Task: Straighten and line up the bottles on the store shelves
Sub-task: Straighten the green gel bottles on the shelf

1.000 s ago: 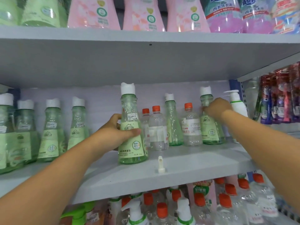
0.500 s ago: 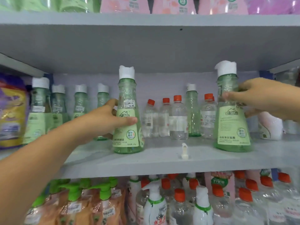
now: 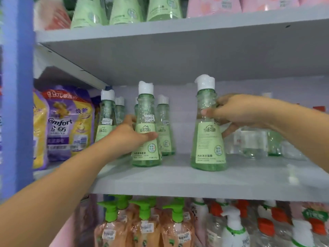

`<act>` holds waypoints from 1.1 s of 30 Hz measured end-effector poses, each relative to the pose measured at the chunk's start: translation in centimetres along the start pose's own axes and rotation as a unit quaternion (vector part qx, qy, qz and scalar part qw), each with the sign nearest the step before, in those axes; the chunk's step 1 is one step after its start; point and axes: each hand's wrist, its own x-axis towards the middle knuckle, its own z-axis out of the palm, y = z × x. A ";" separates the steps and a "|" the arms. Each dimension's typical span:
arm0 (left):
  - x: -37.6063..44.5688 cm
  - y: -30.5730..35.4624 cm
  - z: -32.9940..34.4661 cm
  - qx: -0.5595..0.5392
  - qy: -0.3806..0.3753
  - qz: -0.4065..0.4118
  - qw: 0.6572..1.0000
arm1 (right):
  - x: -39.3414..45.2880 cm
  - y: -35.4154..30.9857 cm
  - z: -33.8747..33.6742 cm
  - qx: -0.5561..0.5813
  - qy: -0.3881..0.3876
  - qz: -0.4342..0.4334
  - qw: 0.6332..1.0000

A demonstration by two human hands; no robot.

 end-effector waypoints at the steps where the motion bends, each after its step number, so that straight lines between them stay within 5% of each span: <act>1: 0.5 -0.5 -0.3 -0.001 -0.004 -0.004 1.000 | 0.6 -0.8 1.0 -0.009 -0.008 -0.002 1.000; 17: 4.2 -1.1 -2.4 0.304 -0.031 -0.031 0.952 | 8.6 -5.0 9.7 -0.041 -0.042 0.002 0.998; 27: 4.0 -2.8 -2.6 0.133 -0.014 -0.063 0.989 | 9.3 -2.0 12.6 0.040 0.041 -0.060 0.997; 33: 3.9 -4.0 -2.7 0.023 -0.019 -0.052 0.998 | 9.4 -0.9 12.4 0.066 -0.012 -0.025 0.997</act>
